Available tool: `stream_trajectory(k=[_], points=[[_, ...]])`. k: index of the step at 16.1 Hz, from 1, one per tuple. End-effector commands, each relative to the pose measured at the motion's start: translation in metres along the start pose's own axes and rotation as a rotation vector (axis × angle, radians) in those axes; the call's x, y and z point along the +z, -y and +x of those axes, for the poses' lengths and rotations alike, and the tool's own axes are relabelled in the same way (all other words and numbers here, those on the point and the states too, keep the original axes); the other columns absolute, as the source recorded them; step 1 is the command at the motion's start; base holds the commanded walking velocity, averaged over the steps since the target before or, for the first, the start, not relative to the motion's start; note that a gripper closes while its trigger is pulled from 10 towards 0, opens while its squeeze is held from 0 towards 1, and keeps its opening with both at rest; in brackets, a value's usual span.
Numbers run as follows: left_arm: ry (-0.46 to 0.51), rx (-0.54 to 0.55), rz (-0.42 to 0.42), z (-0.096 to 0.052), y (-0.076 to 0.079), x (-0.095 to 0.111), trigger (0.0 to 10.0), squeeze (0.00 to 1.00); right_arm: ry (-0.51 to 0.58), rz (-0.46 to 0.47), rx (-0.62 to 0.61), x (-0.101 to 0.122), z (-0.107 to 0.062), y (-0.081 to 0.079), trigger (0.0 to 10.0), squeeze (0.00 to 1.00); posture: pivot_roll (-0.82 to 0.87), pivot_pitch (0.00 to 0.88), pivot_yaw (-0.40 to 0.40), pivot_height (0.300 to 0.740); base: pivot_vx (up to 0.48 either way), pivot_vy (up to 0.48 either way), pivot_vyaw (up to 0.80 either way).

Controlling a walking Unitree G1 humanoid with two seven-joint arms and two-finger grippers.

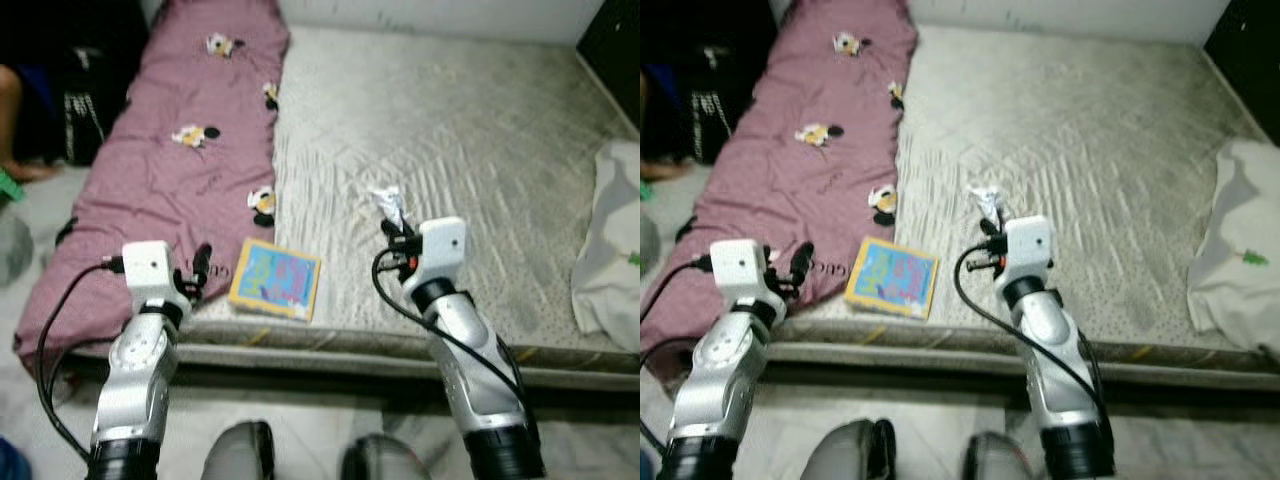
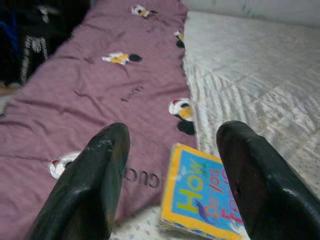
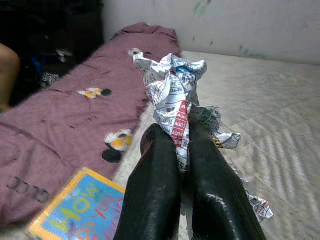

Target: Clean up the room

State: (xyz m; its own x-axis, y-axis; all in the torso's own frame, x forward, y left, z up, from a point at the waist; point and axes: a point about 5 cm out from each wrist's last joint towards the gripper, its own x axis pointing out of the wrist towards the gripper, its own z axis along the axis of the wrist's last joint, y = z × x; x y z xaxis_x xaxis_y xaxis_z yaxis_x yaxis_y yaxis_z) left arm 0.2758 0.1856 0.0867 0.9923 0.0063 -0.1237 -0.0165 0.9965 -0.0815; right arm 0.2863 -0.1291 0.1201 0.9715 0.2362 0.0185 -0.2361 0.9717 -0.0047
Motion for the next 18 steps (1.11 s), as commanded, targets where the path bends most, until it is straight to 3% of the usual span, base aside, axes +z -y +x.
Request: stream_trajectory(k=[1,18], points=[[-0.021,-0.018,0.004,-0.0008,0.0021,-0.0037,10.0,0.00,-0.009,0.001,-0.022,-0.0021,-0.0014,0.0034,10.0,0.00,0.00,0.111,-0.041,0.740,0.000,0.480,0.00],[-0.019,-0.028,0.006,0.0023,0.0049,-0.0043,10.0,0.00,-0.016,0.013,-0.020,-0.0055,0.0017,0.0016,10.0,0.00,-0.01,0.100,-0.045,0.740,0.000,0.480,0.00]])
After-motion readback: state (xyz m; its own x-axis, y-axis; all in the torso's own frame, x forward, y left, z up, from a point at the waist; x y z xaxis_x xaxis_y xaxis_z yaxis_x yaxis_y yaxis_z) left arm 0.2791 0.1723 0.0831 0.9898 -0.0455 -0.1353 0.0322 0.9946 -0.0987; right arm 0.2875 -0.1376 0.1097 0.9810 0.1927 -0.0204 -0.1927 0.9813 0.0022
